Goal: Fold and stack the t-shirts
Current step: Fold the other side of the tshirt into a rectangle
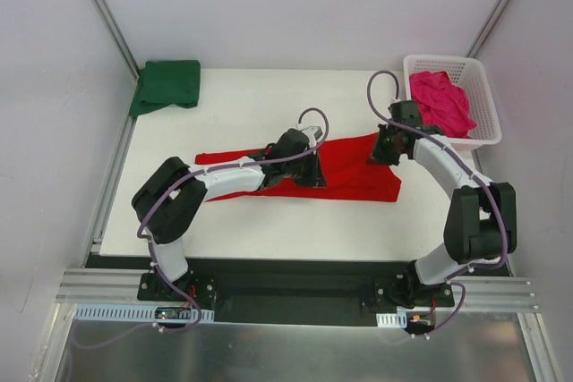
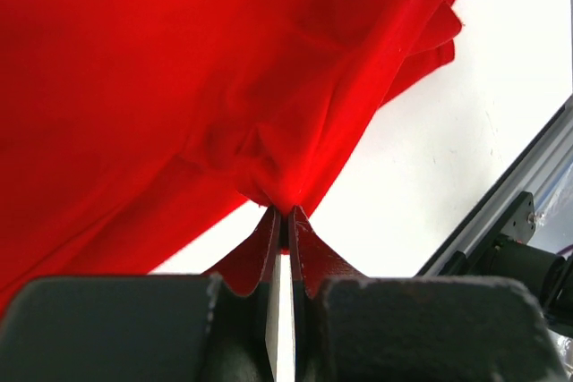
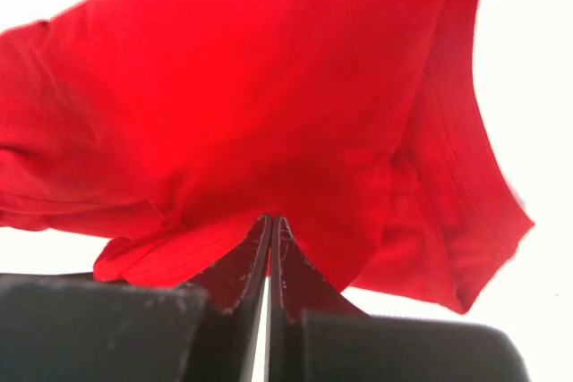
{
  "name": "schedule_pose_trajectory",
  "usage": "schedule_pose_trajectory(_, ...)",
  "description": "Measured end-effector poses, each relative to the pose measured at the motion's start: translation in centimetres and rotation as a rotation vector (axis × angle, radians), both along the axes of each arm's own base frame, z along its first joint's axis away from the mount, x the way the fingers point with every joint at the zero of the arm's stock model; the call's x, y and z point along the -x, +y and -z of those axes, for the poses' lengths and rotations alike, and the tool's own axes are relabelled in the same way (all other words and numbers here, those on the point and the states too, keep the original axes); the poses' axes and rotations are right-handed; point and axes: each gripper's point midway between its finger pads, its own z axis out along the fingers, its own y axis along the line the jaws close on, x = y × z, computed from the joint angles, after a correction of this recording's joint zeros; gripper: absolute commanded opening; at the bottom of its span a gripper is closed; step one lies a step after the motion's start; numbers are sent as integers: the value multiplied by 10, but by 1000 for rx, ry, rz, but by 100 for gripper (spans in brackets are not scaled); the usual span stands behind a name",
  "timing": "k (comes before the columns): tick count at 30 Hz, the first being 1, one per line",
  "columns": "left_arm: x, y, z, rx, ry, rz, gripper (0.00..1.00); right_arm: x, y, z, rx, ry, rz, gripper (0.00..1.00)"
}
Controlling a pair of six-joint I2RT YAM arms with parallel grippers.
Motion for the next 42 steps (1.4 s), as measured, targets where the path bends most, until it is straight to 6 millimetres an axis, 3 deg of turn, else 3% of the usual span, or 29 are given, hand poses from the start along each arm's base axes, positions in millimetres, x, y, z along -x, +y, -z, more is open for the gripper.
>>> schedule_pose_trajectory(11, -29, 13, 6, -4, -3, -30, 0, -32, 10, 3, -17, 3, -15, 1)
schedule_pose_trajectory(22, -53, 8, 13, 1, 8, -11, 1, -54, 12, 5, -11, -12, -12, 1)
schedule_pose_trajectory(24, -54, 7, 15, -1, 13, -8, 15, -57, 12, 6, -10, -11, -13, 14)
schedule_pose_trajectory(25, -54, 5, 16, 0, 15, -3, 39, -58, 12, 7, -9, -11, -14, 22)
schedule_pose_trajectory(26, -54, 5, 16, 1, 16, 3, 54, -60, 12, 8, -7, -9, -15, 36)
schedule_pose_trajectory(28, -55, 6, 17, -1, 19, 8, 78, -64, 9, 11, 2, -14, -11, 44)
schedule_pose_trajectory(29, -55, 7, 18, -3, 18, 11, 99, -65, 7, 12, 9, -15, -8, 47)
schedule_pose_trajectory(38, -73, 39, 18, -32, 23, -54, 99, -70, -10, 6, 58, -48, 25, 48)
schedule_pose_trajectory(39, -72, 44, 16, -34, 20, -61, 99, -69, -10, 4, 57, -55, 25, 45)
schedule_pose_trajectory(41, -71, 55, 10, -39, 11, -76, 99, -63, -11, -2, 56, -71, 26, 28)
schedule_pose_trajectory(42, -70, 57, 7, -37, 5, -79, 89, -60, -12, -4, 58, -76, 23, 22)
